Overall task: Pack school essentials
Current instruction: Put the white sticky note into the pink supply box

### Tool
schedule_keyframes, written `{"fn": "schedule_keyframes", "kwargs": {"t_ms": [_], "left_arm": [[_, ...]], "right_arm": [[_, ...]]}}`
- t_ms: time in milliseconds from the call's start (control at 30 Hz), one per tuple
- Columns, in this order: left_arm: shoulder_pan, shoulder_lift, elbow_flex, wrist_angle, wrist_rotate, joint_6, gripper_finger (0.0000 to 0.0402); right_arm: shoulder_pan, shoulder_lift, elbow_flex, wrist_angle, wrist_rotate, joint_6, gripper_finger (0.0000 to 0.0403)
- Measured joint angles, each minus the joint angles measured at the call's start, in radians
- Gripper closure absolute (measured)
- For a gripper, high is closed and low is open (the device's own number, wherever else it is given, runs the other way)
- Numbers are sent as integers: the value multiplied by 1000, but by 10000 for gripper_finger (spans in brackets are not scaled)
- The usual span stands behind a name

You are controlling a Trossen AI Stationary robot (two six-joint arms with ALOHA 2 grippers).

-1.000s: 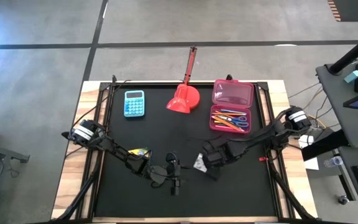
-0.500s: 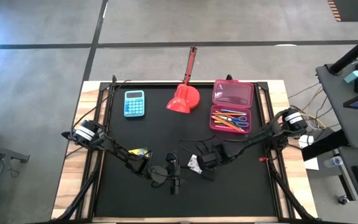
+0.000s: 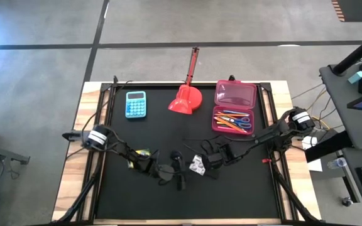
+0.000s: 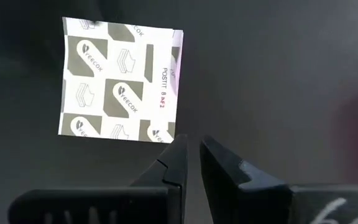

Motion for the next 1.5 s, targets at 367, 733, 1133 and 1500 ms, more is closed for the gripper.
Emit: {"fn": "schedule_keyframes", "kwargs": {"t_ms": [367, 733, 1133, 1500], "left_arm": [[27, 55, 0, -12, 0, -81, 198], [27, 55, -3, -70, -6, -126, 198], [28, 55, -40, -65, -6, -178, 198], [29, 56, -43, -63, -4, -176, 198]], "right_arm": [[-4, 1, -1, -3, 43, -18, 342], [-37, 1, -41, 53, 43, -18, 335], [-85, 0, -128, 245, -98, -18, 319], [-89, -1, -132, 276, -169, -36, 279]]}}
